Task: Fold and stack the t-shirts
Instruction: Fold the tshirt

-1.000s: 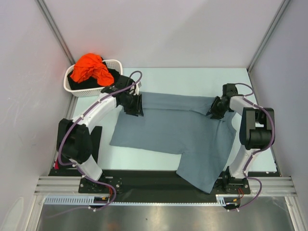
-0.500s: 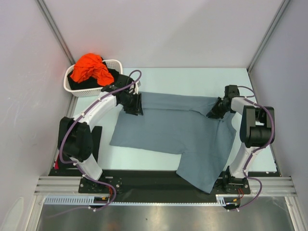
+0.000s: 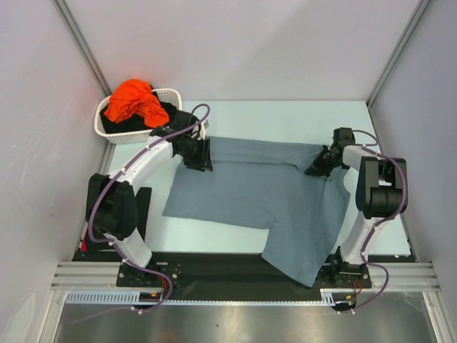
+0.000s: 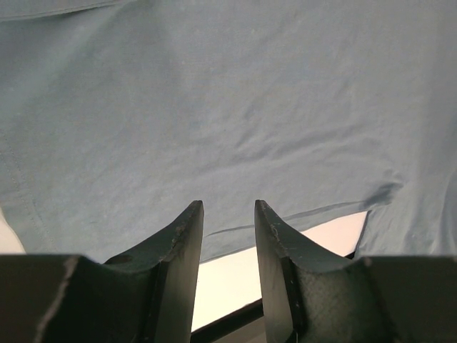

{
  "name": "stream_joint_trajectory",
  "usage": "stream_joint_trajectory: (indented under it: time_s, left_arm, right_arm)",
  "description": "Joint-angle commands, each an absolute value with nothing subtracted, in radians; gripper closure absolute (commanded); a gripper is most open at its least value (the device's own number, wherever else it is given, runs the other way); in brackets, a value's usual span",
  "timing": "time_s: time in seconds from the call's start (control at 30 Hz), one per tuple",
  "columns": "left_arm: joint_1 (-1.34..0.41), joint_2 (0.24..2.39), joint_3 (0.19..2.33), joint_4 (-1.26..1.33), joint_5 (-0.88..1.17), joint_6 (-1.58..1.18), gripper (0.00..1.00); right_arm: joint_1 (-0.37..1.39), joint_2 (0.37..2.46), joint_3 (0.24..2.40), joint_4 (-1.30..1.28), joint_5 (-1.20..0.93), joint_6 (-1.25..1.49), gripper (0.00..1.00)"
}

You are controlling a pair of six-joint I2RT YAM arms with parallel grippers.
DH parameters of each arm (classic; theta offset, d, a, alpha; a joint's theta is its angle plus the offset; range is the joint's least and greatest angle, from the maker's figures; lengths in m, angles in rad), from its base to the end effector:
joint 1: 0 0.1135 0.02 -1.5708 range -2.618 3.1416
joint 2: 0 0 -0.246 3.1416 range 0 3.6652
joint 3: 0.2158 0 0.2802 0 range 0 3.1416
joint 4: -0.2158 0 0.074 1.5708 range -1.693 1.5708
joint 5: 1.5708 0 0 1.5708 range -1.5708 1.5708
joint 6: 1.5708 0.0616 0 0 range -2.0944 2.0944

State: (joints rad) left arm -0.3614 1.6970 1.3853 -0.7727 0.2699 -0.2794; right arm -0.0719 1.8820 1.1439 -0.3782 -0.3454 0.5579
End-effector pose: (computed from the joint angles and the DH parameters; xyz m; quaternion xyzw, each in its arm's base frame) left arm 0.3611 -0.1540 0.2128 0.0718 0.9596 -0.1991 0.1853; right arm 0.3966 -0.0077 0.0893 0.2605 0.9246 0.2159 0.1751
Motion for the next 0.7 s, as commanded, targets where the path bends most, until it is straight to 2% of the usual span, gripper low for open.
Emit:
stream_joint_trajectory:
  time_s: [0.0, 0.4, 0.67]
  left_arm:
    - [-0.354, 1.666, 1.379, -0.744, 0.285, -0.278, 0.60]
    - [-0.353, 1.655, 1.341, -0.701, 0.304, -0.302, 0.60]
    - [-0.351, 1.638, 1.315, -0.686, 0.305, -0.308, 0.59]
  right_arm:
    - [-0.077, 1.829, 1.147, -0.411, -0.373, 0.569, 1.00]
    - [-0.061, 1.646, 1.023, -0.520, -0.423, 0.597, 1.00]
    - [0.033, 1.537, 0.882, -0.502, -0.382, 0.767, 1.00]
